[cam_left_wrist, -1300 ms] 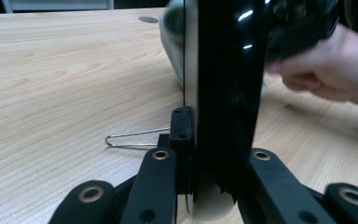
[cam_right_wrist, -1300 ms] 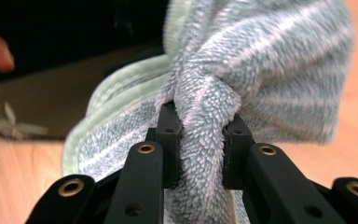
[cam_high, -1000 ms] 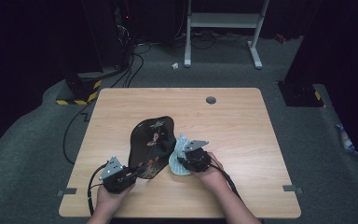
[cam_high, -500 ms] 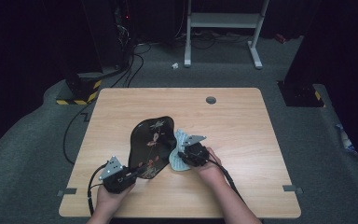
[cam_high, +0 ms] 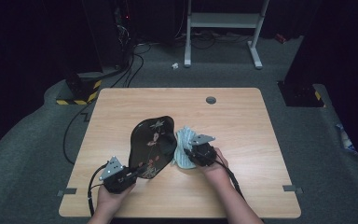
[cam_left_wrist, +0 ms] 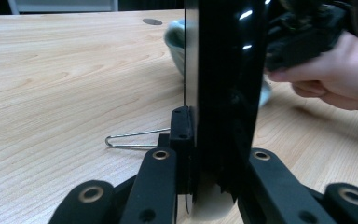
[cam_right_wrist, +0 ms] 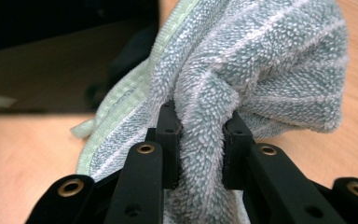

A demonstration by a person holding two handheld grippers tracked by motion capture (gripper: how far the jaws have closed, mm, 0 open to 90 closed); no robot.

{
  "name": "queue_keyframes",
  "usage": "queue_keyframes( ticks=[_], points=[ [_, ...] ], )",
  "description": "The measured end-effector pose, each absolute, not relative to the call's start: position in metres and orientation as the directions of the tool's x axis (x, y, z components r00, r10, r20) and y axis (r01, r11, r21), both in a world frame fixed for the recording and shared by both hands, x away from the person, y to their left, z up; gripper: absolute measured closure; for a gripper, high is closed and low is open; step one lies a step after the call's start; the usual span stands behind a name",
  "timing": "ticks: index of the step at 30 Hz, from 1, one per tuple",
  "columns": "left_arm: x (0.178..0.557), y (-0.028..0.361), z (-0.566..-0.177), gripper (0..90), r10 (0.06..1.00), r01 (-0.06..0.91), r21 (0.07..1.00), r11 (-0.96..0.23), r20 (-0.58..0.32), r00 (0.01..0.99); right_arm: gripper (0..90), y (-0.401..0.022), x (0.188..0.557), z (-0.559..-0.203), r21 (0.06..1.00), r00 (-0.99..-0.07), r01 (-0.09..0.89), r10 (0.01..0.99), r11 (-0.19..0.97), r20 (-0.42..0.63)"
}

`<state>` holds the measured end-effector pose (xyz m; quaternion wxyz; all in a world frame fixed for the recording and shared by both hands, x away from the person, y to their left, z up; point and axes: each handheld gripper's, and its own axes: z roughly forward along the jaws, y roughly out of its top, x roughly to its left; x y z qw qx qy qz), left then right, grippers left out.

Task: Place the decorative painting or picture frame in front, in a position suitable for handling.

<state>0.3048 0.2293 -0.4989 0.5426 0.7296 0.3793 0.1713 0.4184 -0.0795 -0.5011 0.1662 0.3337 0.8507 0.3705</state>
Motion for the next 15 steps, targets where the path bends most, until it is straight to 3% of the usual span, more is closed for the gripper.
queue_keyframes(
  ticks=[7,15],
  points=[
    [0.304,0.229,-0.499,80.1,0.741,0.368,0.922,-0.122,-0.162,0.652,74.0,-0.06,0.423,-0.501,0.752,-0.766,0.397,0.641,0.527,-0.045],
    [0.306,0.225,-0.5,79.8,0.759,0.356,0.927,-0.121,-0.144,0.635,72.7,-0.09,0.388,-0.486,0.796,-0.766,0.363,0.642,0.484,-0.041]
  ],
)
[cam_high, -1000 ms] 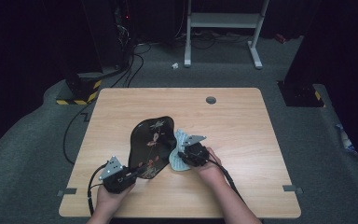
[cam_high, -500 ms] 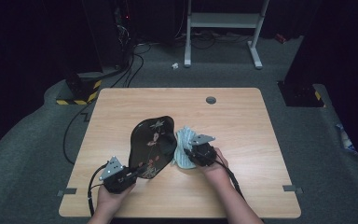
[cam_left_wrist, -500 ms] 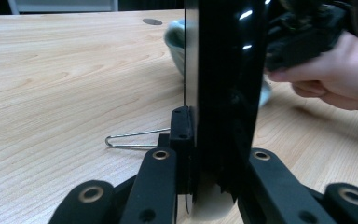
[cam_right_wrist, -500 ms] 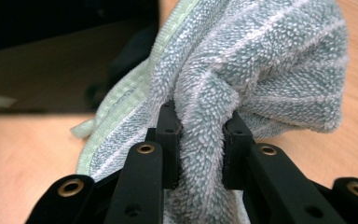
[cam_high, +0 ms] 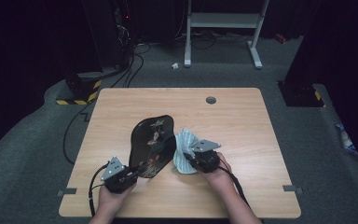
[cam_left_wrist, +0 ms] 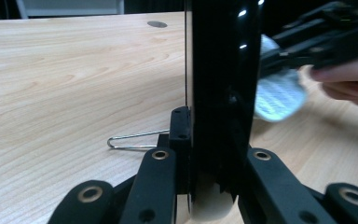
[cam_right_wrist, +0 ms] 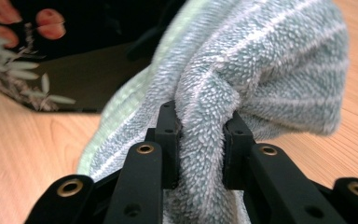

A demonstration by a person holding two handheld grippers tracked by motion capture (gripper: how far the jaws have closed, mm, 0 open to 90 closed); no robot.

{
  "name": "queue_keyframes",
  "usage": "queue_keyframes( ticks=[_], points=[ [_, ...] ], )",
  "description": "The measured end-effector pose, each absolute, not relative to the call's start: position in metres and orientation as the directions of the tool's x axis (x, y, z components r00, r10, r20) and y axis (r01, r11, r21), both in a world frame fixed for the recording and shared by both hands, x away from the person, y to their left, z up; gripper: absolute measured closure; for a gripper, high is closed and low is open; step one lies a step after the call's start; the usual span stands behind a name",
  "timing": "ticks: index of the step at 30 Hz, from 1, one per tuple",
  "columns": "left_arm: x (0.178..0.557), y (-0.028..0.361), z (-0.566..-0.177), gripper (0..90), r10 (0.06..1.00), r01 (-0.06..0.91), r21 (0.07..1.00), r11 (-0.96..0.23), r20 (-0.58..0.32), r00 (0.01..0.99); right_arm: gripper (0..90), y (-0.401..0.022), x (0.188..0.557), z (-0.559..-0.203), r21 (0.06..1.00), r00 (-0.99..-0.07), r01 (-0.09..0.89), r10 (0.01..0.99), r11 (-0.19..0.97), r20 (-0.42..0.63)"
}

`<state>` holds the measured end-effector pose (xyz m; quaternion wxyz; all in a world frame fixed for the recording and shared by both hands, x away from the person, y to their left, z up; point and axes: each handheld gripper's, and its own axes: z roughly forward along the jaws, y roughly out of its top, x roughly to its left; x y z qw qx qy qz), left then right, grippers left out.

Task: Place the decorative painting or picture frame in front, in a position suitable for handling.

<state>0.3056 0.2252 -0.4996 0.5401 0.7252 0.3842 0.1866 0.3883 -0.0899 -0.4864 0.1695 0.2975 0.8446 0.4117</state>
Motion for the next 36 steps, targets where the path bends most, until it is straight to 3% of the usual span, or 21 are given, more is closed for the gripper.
queue_keyframes(
  ticks=[11,14,19,36],
  points=[
    [0.313,0.211,-0.501,78.1,0.817,0.366,0.925,-0.103,-0.132,0.562,71.4,-0.119,0.36,-0.484,0.818,-0.712,0.371,0.7,0.44,-0.054],
    [0.313,0.208,-0.504,61.1,0.82,0.389,0.915,-0.107,-0.14,0.555,71.1,-0.126,0.358,-0.485,0.824,-0.7,0.387,0.713,0.414,-0.029],
    [0.306,0.208,-0.504,54.5,0.813,0.378,0.919,-0.108,-0.138,0.566,70.7,-0.134,0.358,-0.488,0.818,-0.683,0.395,0.729,0.418,-0.043],
    [0.297,0.208,-0.503,53.8,0.799,0.398,0.912,-0.095,-0.169,0.578,70.9,-0.146,0.355,-0.487,0.84,-0.634,0.412,0.773,0.354,-0.014]
  ],
)
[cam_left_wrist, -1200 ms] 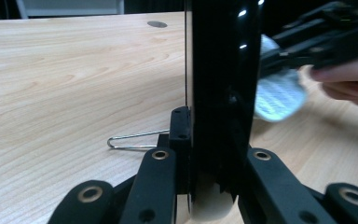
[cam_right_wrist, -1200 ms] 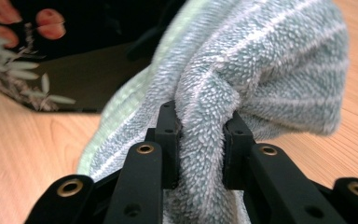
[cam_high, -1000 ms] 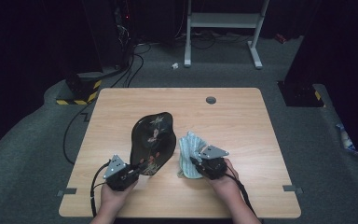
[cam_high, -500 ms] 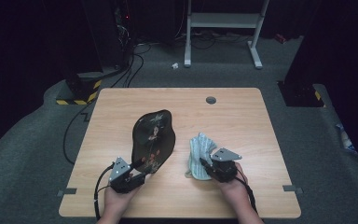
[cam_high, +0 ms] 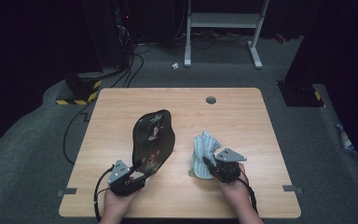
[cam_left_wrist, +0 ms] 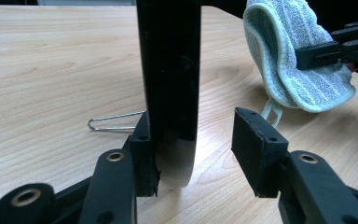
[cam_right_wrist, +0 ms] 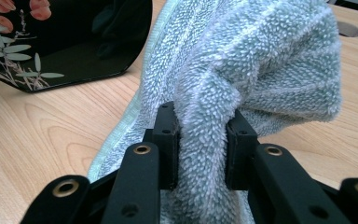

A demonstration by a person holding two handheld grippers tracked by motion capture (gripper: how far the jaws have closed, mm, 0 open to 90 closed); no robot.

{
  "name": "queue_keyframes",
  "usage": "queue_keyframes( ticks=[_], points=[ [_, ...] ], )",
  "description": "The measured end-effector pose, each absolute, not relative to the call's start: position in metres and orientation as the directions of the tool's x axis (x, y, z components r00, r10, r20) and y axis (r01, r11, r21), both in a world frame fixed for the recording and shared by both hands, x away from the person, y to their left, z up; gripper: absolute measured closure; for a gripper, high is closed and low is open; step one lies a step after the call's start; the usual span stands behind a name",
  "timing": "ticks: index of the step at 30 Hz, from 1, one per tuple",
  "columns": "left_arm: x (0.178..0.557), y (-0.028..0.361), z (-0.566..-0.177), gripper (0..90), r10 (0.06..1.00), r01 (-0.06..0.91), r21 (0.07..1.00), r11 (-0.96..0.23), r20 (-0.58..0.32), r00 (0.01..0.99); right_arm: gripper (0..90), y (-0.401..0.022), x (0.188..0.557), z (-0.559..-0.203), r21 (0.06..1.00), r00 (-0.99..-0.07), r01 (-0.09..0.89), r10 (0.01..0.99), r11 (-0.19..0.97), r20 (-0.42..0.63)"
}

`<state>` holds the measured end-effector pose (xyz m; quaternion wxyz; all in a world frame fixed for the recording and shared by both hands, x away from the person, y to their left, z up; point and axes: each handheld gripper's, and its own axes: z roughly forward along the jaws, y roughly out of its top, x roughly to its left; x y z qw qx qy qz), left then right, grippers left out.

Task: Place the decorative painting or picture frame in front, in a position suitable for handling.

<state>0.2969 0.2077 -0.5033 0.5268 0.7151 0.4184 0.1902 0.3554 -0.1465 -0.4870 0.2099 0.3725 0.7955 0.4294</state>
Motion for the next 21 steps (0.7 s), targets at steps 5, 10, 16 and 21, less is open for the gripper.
queue_keyframes(
  ticks=[5,10,16,21],
  points=[
    [0.292,0.207,-0.504,54.0,0.797,0.397,0.911,-0.113,-0.156,0.584,72.2,-0.145,0.357,-0.486,0.844,-0.634,0.413,0.773,0.343,-0.003],
    [0.286,0.205,-0.504,53.9,0.786,0.394,0.909,-0.135,-0.144,0.601,72.9,-0.139,0.36,-0.485,0.846,-0.645,0.408,0.764,0.342,0.002],
    [0.282,0.195,-0.505,53.9,0.762,0.386,0.905,-0.179,-0.12,0.637,72.5,-0.136,0.361,-0.484,0.851,-0.65,0.4,0.76,0.341,0.001],
    [0.281,0.185,-0.507,53.9,0.736,0.384,0.897,-0.219,-0.107,0.668,71.9,-0.138,0.36,-0.484,0.849,-0.649,0.399,0.761,0.347,-0.006]
  ],
)
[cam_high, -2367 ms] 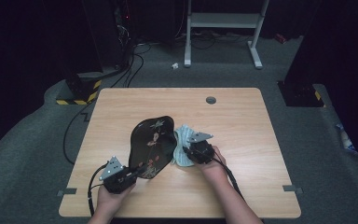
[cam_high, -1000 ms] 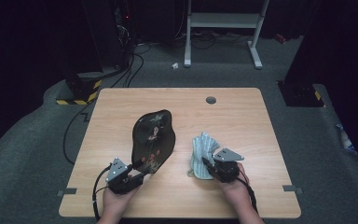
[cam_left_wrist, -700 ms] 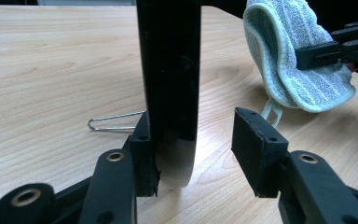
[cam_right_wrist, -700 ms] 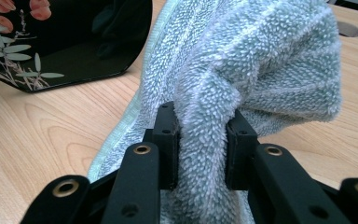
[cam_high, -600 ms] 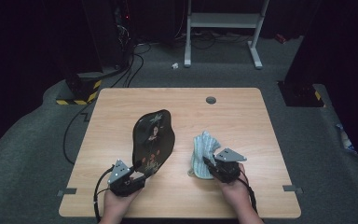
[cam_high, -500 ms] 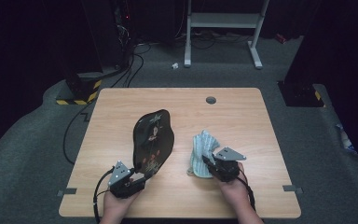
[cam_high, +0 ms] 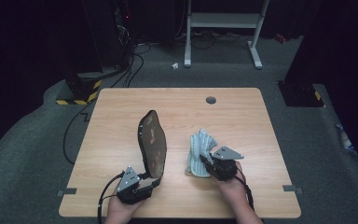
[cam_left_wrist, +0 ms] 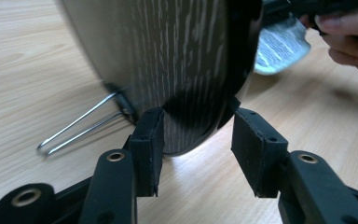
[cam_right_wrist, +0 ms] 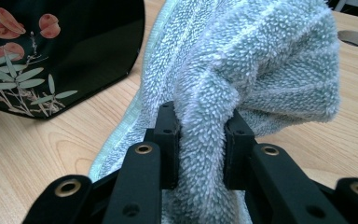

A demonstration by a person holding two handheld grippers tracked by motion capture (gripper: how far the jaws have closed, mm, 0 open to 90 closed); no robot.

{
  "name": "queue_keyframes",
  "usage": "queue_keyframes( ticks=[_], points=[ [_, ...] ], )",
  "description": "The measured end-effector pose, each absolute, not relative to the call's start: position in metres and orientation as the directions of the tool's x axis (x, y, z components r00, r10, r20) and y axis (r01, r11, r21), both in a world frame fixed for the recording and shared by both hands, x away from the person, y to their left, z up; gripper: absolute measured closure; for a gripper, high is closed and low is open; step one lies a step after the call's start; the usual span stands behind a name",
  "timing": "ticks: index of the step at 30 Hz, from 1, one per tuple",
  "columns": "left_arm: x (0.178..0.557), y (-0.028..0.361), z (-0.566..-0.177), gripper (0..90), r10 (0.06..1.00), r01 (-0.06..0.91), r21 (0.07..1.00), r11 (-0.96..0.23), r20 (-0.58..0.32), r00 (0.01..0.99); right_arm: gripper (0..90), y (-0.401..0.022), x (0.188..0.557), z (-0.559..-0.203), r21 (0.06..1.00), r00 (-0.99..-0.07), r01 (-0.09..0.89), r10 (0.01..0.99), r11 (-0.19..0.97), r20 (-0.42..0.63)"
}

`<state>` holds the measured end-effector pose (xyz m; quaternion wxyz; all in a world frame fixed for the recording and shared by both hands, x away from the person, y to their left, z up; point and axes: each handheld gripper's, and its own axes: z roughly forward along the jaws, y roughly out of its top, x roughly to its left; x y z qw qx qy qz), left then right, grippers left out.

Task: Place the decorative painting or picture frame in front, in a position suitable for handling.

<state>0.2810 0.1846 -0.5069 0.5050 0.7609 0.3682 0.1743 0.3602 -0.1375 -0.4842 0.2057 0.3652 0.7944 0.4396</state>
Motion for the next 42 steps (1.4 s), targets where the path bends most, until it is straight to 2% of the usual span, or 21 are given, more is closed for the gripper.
queue_keyframes(
  ticks=[13,42],
  points=[
    [0.283,0.151,-0.512,53.2,0.67,0.357,0.879,-0.315,-0.061,0.74,71.6,-0.154,0.354,-0.483,0.851,-0.618,0.413,0.786,0.323,0.002],
    [0.3,0.138,-0.512,54.4,0.657,0.368,0.879,-0.303,-0.087,0.749,70.7,-0.181,0.342,-0.487,0.847,-0.584,0.444,0.812,0.292,0.026]
  ],
)
